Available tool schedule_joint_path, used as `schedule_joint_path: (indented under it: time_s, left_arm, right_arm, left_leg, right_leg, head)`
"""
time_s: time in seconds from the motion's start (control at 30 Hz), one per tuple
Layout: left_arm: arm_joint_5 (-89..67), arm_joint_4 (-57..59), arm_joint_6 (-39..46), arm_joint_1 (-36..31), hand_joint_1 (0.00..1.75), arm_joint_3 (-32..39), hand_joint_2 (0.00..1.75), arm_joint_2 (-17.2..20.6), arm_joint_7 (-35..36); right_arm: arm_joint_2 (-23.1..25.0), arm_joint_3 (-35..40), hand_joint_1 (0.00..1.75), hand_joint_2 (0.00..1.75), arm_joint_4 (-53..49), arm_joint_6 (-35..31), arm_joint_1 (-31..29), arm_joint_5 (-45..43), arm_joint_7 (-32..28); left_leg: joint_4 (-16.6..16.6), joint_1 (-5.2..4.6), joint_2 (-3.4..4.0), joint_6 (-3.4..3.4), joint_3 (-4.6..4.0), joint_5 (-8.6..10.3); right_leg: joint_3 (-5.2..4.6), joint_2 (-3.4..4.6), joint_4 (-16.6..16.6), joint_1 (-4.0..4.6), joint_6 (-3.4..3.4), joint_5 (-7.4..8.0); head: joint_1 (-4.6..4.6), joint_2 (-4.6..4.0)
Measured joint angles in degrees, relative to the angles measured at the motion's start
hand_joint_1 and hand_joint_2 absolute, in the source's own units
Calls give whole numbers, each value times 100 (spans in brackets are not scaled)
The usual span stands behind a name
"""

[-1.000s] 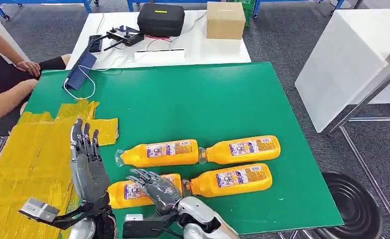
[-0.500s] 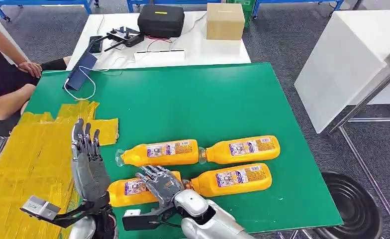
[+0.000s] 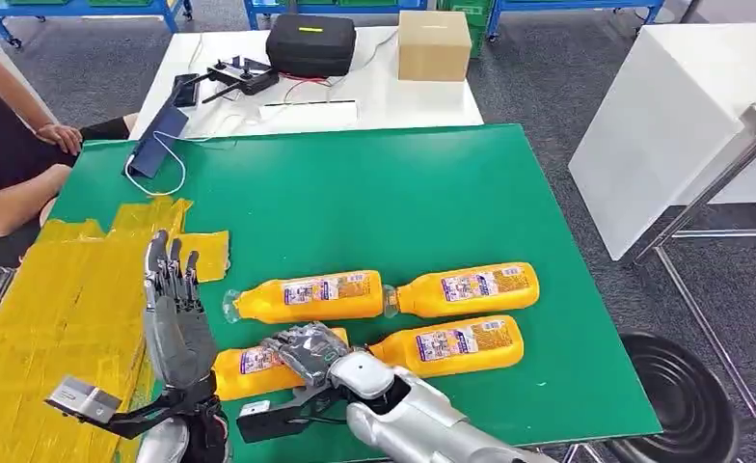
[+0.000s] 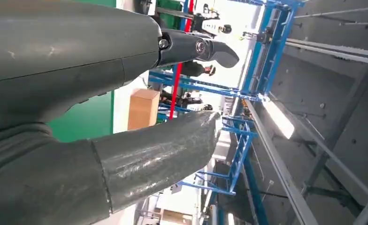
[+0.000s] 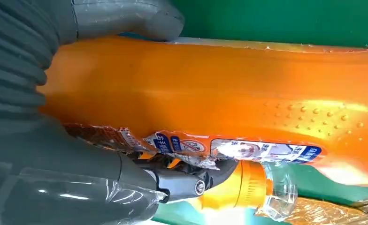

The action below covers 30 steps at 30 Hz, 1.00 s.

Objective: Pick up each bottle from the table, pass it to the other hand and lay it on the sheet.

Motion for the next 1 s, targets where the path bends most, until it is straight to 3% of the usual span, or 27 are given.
schedule_joint_path:
  time_s: [0.3,0.4,0.43,0.53,0.63,0.8,1.0]
  left_arm:
    - [28,90,2,-82,0,0,0,0,0]
    - [114,131,180,-91,0,2,0,-15,0]
    - [153,140,311,-88,0,7,175,-26,4]
    - [380,123,821,-4,0,83,175,-76,2]
    - [698,-221,1454,224,0,306,175,-164,-7]
    - [850,-783,2543,401,0,555,175,-212,-7]
    - [846,-1274,2876,493,0,756,175,-238,-7]
  right_arm:
    - [20,81,175,175,133,79,-102,-286,-57]
    - [20,4,175,175,136,-403,-3,-709,-105]
    - [22,-119,175,175,90,-744,94,-976,-221]
    - [-61,-777,175,175,-684,-1715,826,-1776,-962]
    - [-140,-1360,175,175,-1922,-1980,1888,-2116,-1318]
    - [-313,-1766,175,175,-3111,-2050,2439,-2380,-1631]
    - [-308,-2009,175,175,-3565,-1976,2647,-2540,-1766]
  left_leg:
    - [0,-1,1,0,15,-1]
    - [0,0,0,0,20,-1]
    - [0,1,0,0,20,-1]
    - [-1,2,-6,1,5,-2]
    - [1,2,-5,0,-51,-2]
    - [1,3,-6,-3,-87,5]
    - [0,4,-8,-3,-94,5]
  right_leg:
    - [11,1,-1,-1,0,0]
    - [18,1,-1,1,0,-1]
    - [20,0,-1,2,-1,-1]
    - [18,-1,0,2,-1,-3]
    - [-39,-1,5,1,3,2]
    - [-75,-2,7,3,3,2]
    - [-81,-2,7,4,3,1]
  head:
    - [0,0]
    - [2,0]
    - [0,0]
    - [7,0]
    - [-2,0]
    - [2,0]
    - [7,0]
